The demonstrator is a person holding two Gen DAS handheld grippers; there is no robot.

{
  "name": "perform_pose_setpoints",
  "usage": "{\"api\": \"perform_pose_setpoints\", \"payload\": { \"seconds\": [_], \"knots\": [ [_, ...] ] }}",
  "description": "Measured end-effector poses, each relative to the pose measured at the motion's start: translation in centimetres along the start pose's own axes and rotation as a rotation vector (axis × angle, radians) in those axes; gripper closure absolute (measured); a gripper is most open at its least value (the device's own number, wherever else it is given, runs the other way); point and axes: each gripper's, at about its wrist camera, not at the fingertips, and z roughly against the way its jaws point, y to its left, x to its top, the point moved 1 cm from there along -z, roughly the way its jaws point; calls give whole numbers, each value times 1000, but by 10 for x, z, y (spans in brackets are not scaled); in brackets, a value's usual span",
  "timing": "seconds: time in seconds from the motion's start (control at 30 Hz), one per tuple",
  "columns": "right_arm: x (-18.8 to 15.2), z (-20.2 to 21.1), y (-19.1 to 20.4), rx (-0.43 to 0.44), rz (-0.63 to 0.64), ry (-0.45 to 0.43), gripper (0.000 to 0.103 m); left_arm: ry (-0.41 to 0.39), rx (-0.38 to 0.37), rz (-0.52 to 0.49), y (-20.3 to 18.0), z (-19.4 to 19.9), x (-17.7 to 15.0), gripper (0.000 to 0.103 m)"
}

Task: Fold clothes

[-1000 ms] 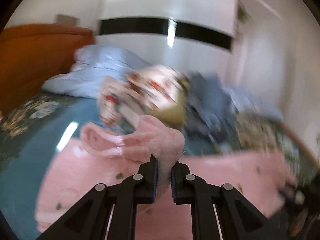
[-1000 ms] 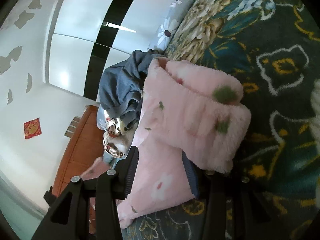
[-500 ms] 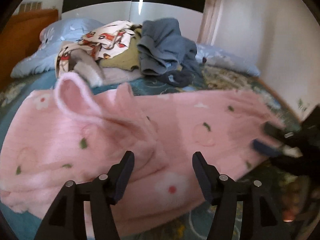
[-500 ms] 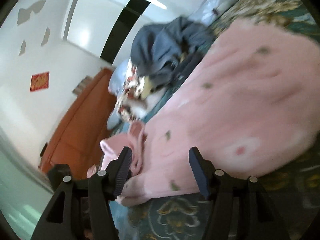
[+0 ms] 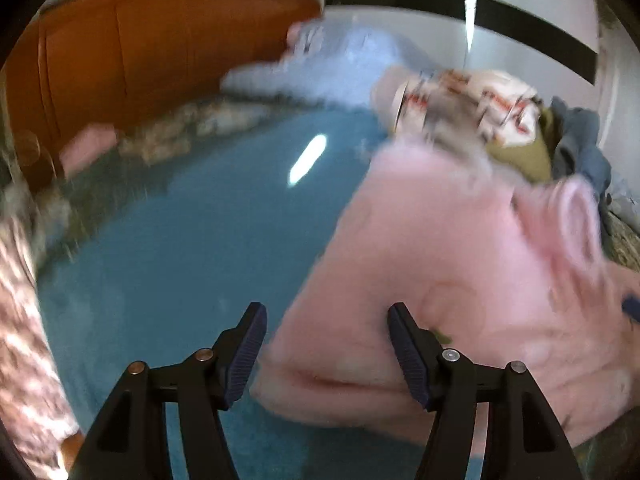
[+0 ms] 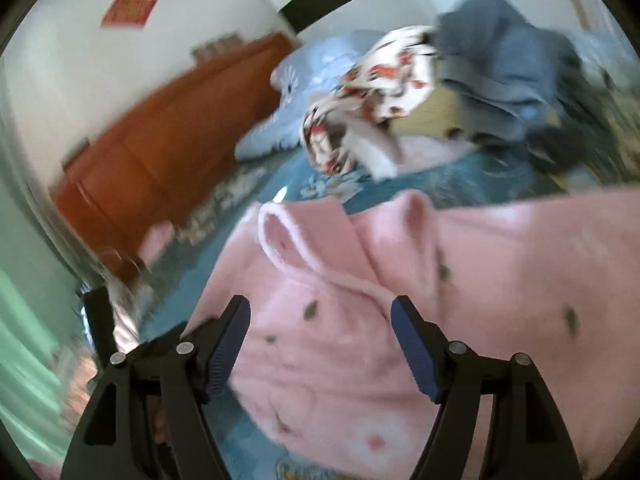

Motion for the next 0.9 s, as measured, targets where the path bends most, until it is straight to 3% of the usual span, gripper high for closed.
{"api": "perform_pose_setpoints", "payload": {
  "seconds": [0.23, 0.33, 0.37, 0.43, 0.47, 0.6, 0.67, 0.9],
  "knots": [
    [9, -62, 45, -193, 271, 80, 29, 12, -84, 71, 19, 1, -9, 29],
    [6, -76, 42, -212, 259, 129, 31, 5, -101, 78, 21, -1, -10, 29],
    [10, -78, 36, -229, 249, 124, 36, 4, -106, 79, 22, -1, -10, 29],
    [17, -72, 25, -228, 194, 107, 81, 1, -124, 87, 24, -2, -8, 29],
    [23, -64, 14, -202, 120, 90, 88, 2, -135, 95, 26, -3, -7, 29],
    [36, -29, -39, -70, -188, 1, 95, 10, -195, 151, 36, -6, -7, 29],
    [32, -17, -75, -56, -339, -15, 95, 13, -218, 174, 39, -7, -7, 29],
    [5, 11, -105, -33, -438, -29, 92, -28, -239, 220, 49, 0, -4, 29]
  ]
}}
